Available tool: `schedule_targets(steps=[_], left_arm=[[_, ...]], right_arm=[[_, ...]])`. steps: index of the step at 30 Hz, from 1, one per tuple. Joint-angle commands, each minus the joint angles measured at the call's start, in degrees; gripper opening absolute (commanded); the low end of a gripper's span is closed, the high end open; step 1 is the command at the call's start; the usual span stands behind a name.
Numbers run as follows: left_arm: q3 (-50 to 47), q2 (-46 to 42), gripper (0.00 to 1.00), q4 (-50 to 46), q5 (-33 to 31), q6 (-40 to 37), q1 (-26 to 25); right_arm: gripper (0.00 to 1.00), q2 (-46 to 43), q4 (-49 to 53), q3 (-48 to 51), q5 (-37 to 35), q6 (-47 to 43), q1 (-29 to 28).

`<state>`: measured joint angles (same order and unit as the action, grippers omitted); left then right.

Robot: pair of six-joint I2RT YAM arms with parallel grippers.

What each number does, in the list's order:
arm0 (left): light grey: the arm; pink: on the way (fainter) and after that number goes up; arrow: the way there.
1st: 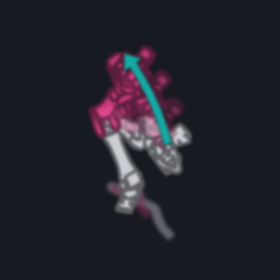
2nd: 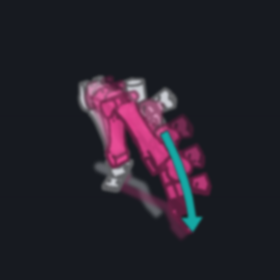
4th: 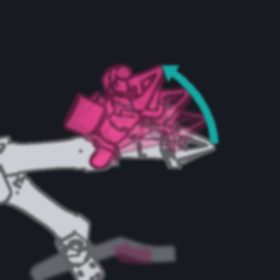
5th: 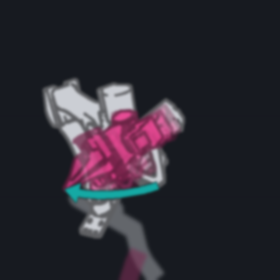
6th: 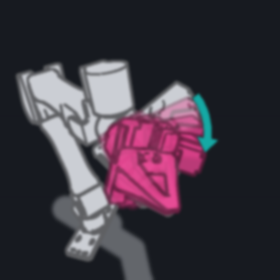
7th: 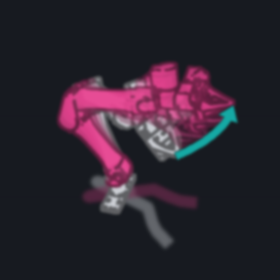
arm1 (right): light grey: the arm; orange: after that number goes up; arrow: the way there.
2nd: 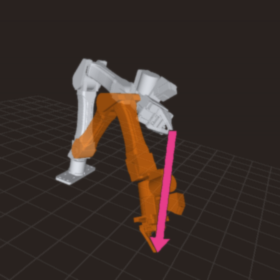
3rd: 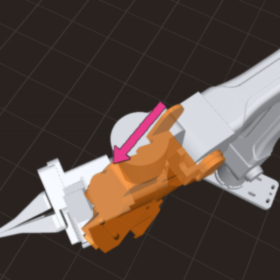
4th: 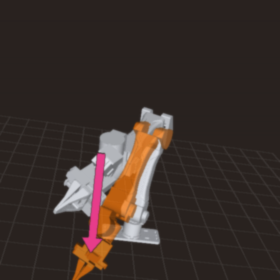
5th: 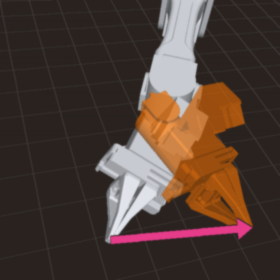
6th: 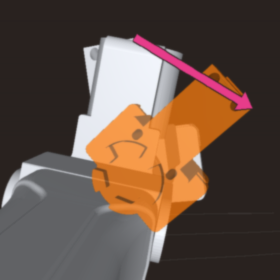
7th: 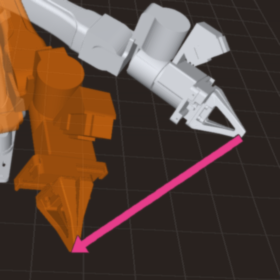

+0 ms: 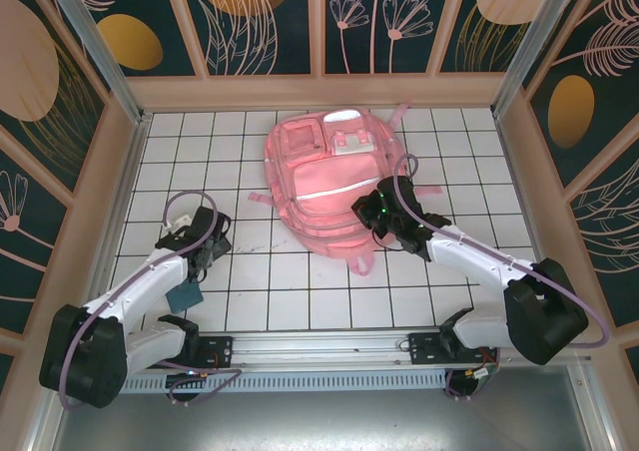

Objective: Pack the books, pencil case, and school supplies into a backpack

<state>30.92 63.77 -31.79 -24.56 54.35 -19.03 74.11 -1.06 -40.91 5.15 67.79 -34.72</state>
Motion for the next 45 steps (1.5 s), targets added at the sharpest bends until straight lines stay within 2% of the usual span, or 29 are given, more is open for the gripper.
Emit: schedule_targets(steps=[1, 6, 8, 15, 19, 25, 29, 32, 38, 41, 45], left_arm=[[-1.7, -0.2, 0.99, -2.0, -2.5, 6.9, 0.3], [-5.3, -0.3, 0.98, -2.0, -0.5, 13.2, 0.3], [-6.6, -1.1, 0.95, -1.6, 1.1, 15.3, 0.3], [-8.3, -1.9, 0.90, 10.8, 13.1, 12.2, 0.3], [-8.5, -0.6, 0.89, 19.4, 20.8, 13.4, -0.5], [-3.3, 4.5, 0.91, 27.3, 25.6, 14.8, -6.1], [1.6, 10.6, 0.91, 30.7, 30.8, 11.6, -8.0], [5.1, 11.9, 0.92, 27.0, 28.7, 8.1, -8.1], [11.9, 8.7, 0.96, 12.7, 18.8, -2.6, -8.0], [11.4, 6.7, 0.98, 8.4, 14.7, -4.4, -7.4], [6.5, 3.3, 0.98, 8.7, 16.3, -4.3, -3.1]], right_arm=[[0.03, 1.3, -1.4, -2.1, 0.6, -2.1, 0.6], [0.03, 1.1, -0.5, -2.3, 0.2, -2.3, 0.5], [0.03, 1.1, -0.5, -2.1, 0.1, -2.1, 0.5], [0.03, 1.9, -0.6, -2.4, 0.0, -1.9, 0.5], [0.04, 1.8, -0.1, -2.3, -0.4, -1.9, 0.5], [0.04, 1.4, 0.8, -1.7, -1.3, -2.1, 0.4], [0.07, 0.5, 2.5, -1.2, -2.2, -2.2, 0.5], [0.14, -1.1, 4.4, -0.8, -3.0, -2.6, 0.5], [0.50, -6.1, 13.6, -1.8, -7.7, -7.7, -0.2], [0.58, -7.0, 19.4, -4.5, -10.3, -11.8, -1.8], [0.61, -4.0, 24.4, -11.1, -14.9, -16.2, -8.4]])
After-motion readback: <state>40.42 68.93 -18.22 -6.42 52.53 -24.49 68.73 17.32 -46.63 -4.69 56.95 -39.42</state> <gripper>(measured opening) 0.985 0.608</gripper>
